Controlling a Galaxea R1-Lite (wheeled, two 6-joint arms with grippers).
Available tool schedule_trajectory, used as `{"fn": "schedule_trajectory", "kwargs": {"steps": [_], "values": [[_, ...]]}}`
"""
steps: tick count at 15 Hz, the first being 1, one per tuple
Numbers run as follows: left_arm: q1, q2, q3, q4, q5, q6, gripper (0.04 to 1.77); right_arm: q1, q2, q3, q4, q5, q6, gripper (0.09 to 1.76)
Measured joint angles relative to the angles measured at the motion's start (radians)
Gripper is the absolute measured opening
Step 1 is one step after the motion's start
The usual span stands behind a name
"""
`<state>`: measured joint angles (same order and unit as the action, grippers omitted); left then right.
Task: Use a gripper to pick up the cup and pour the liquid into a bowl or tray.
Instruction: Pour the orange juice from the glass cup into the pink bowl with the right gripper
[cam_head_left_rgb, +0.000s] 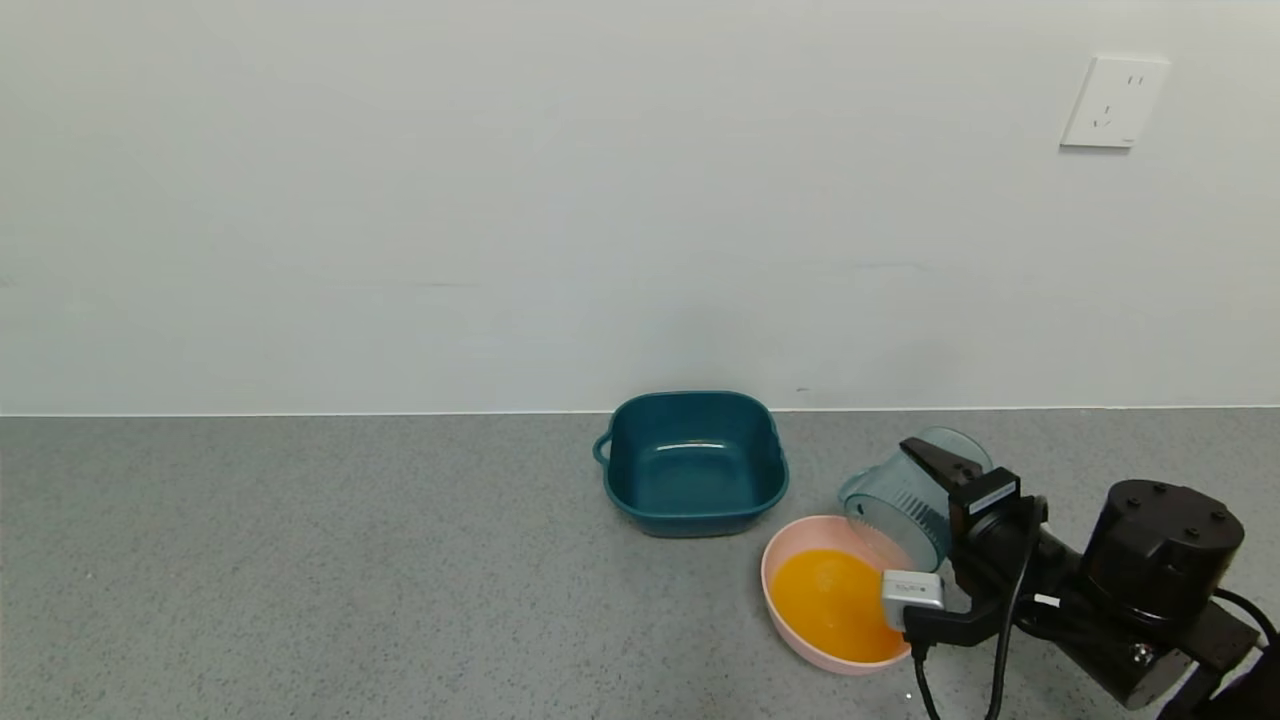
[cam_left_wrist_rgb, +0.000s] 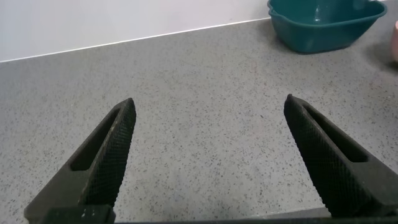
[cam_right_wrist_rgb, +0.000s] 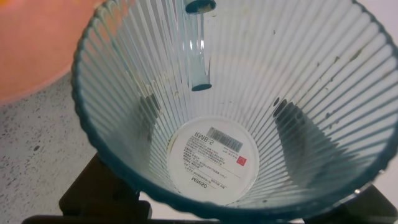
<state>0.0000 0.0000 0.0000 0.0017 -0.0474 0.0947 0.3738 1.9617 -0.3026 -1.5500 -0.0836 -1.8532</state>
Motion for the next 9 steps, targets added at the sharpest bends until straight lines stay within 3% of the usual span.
{"fn": "schedule_trajectory", "kwargs": {"steps": [9], "values": [[0.000, 0.000, 0.000, 0.000, 0.000, 0.000, 1.72, -0.009, -0.005, -0.001, -0.003, -0.002, 0.039, 1.35]]}}
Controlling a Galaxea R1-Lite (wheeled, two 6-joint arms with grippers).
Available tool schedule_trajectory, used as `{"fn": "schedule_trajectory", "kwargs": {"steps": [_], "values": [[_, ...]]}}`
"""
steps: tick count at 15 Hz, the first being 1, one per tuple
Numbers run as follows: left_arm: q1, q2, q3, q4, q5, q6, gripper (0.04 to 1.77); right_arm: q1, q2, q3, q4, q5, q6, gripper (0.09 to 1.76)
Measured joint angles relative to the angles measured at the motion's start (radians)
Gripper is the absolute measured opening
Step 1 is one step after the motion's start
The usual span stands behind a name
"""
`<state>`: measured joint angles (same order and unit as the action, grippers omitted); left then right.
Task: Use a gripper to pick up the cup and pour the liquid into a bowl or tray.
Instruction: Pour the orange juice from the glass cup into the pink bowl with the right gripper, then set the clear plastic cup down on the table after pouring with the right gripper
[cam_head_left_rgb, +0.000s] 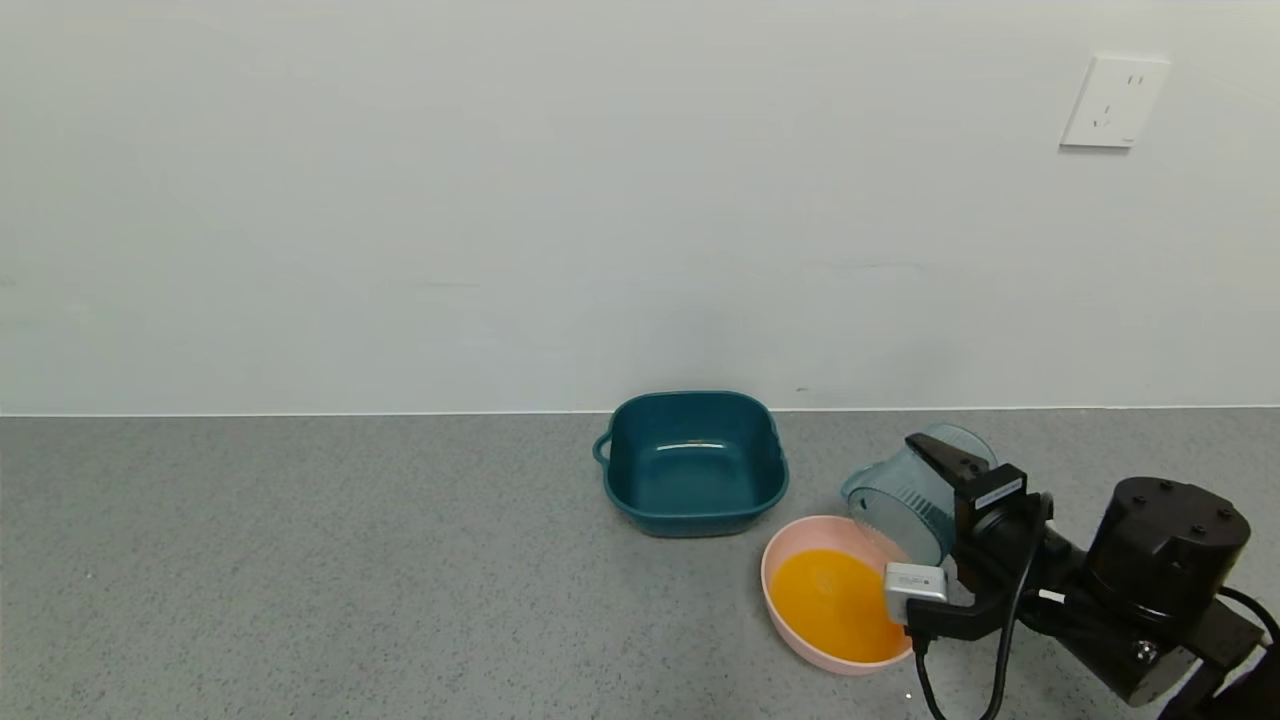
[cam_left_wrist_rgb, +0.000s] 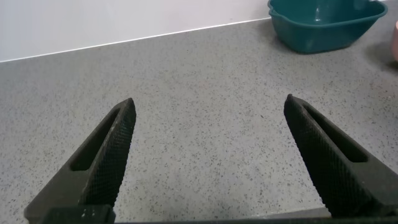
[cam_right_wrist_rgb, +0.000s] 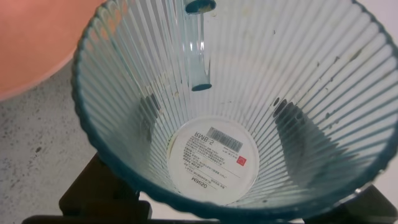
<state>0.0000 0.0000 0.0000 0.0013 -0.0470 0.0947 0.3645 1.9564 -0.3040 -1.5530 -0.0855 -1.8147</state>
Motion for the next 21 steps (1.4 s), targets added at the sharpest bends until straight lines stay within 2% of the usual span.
{"fn": "schedule_trajectory", "kwargs": {"steps": [6, 15, 21], "values": [[0.000, 0.000, 0.000, 0.000, 0.000, 0.000, 1.72, 0.012, -0.004, 0.000, 0.000, -0.071, 0.214, 1.35], [0.000, 0.000, 0.000, 0.000, 0.000, 0.000, 1.72, -0.001, -0.015, -0.007, 0.000, -0.091, 0.625, 1.35], [0.000, 0.000, 0.000, 0.000, 0.000, 0.000, 1.72, -0.005, -0.010, -0.004, 0.001, -0.200, 1.002, 1.35]]}}
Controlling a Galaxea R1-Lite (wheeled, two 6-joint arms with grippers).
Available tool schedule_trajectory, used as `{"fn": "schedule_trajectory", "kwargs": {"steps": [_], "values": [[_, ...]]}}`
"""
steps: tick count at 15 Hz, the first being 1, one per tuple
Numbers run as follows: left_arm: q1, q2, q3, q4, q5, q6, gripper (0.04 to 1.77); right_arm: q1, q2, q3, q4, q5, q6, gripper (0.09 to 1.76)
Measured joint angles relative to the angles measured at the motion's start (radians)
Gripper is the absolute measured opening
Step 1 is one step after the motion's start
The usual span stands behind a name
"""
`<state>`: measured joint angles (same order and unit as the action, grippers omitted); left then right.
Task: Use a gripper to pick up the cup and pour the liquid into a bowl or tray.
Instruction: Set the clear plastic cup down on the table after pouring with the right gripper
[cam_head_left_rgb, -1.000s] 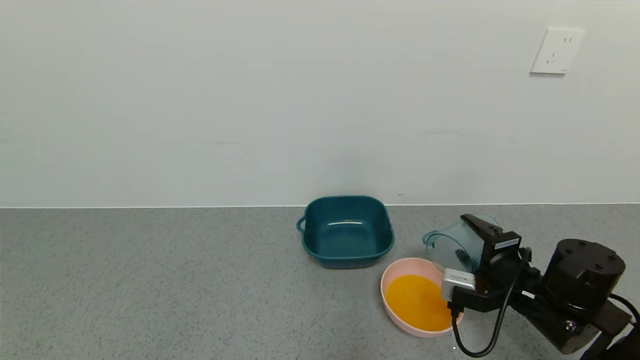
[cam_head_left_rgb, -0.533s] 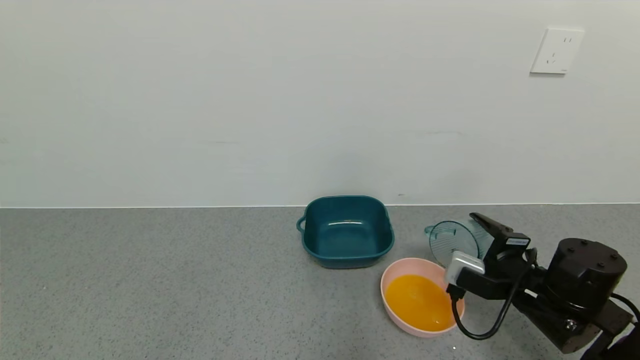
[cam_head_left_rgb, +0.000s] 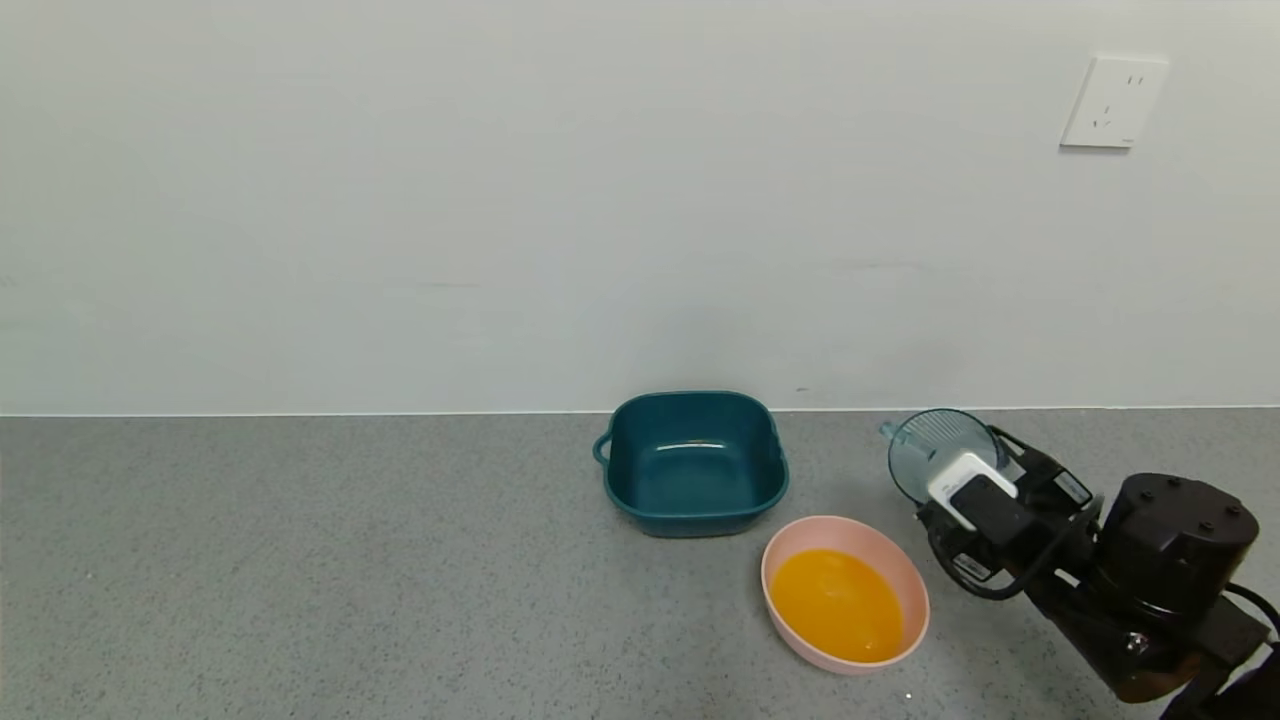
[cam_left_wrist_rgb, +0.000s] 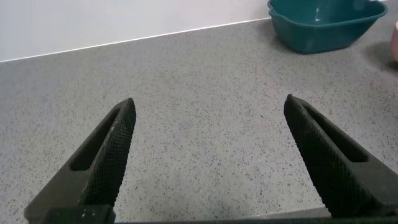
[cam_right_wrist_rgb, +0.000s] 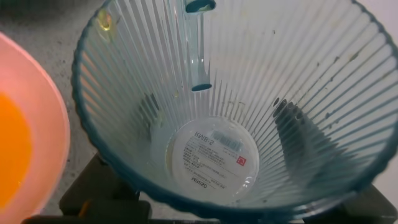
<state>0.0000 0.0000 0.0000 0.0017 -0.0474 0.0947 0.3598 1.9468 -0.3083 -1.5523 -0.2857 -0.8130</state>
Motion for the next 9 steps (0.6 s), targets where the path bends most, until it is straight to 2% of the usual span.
{"fn": "schedule_trajectory", "kwargs": {"steps": [3, 9], "values": [[0.000, 0.000, 0.000, 0.000, 0.000, 0.000, 1.72, -0.001, 0.019, -0.006, 0.000, -0.058, 0.190, 1.35], [0.000, 0.000, 0.000, 0.000, 0.000, 0.000, 1.72, -0.029, 0.031, -0.053, 0.000, -0.064, 0.463, 1.35]]}}
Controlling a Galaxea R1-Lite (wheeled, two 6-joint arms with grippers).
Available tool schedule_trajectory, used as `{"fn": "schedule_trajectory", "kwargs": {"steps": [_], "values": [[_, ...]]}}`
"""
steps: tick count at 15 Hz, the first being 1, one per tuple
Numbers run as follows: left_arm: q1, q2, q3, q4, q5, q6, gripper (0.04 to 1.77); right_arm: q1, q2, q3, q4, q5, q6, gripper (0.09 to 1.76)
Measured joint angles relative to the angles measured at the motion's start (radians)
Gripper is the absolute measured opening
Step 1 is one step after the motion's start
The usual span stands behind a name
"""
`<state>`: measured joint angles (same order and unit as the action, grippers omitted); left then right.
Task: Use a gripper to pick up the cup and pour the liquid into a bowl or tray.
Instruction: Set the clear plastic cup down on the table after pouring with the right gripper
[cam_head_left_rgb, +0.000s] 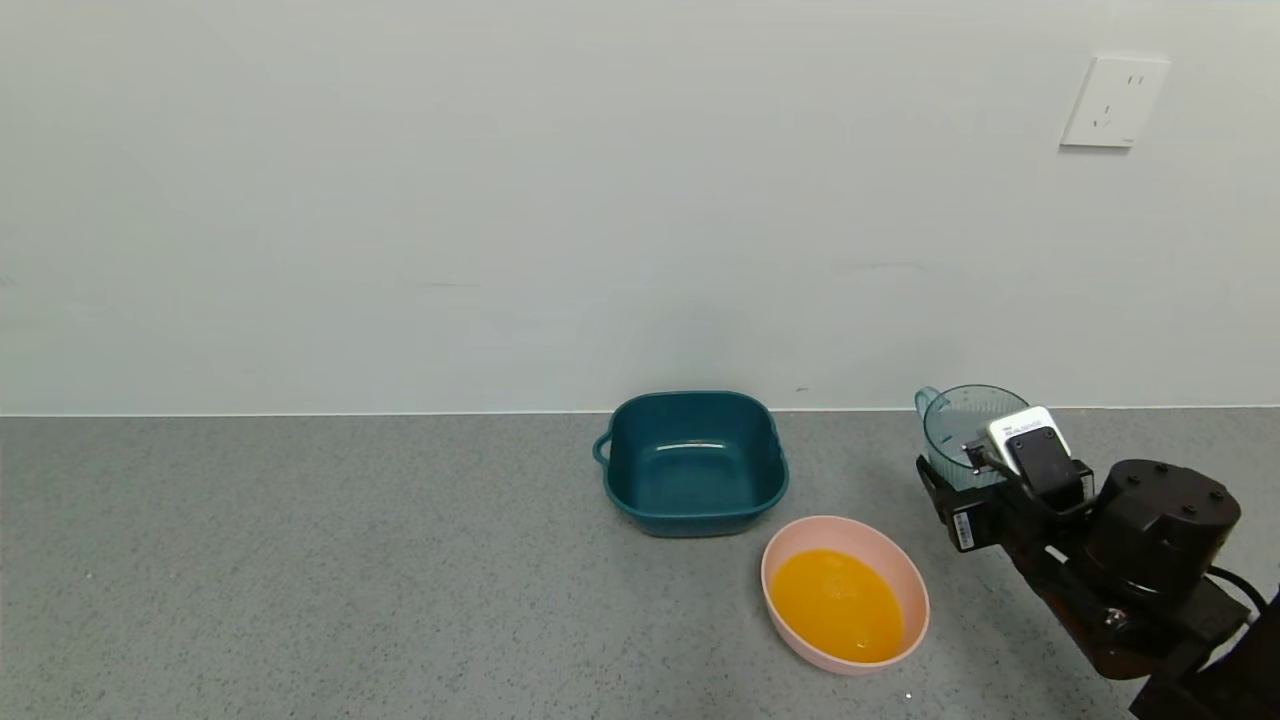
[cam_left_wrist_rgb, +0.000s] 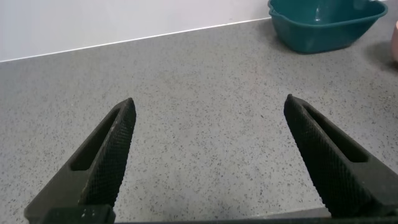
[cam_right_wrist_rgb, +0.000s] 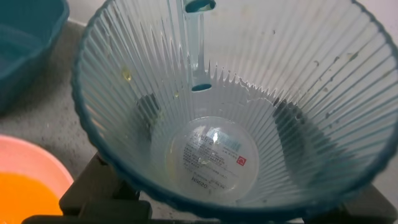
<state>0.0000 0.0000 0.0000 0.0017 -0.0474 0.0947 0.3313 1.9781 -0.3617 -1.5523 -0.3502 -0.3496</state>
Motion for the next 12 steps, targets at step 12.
{"fn": "schedule_trajectory", "kwargs": {"steps": [12], "values": [[0.000, 0.000, 0.000, 0.000, 0.000, 0.000, 1.72, -0.136, 0.148, -0.201, 0.062, 0.016, 0.296, 1.35]]}}
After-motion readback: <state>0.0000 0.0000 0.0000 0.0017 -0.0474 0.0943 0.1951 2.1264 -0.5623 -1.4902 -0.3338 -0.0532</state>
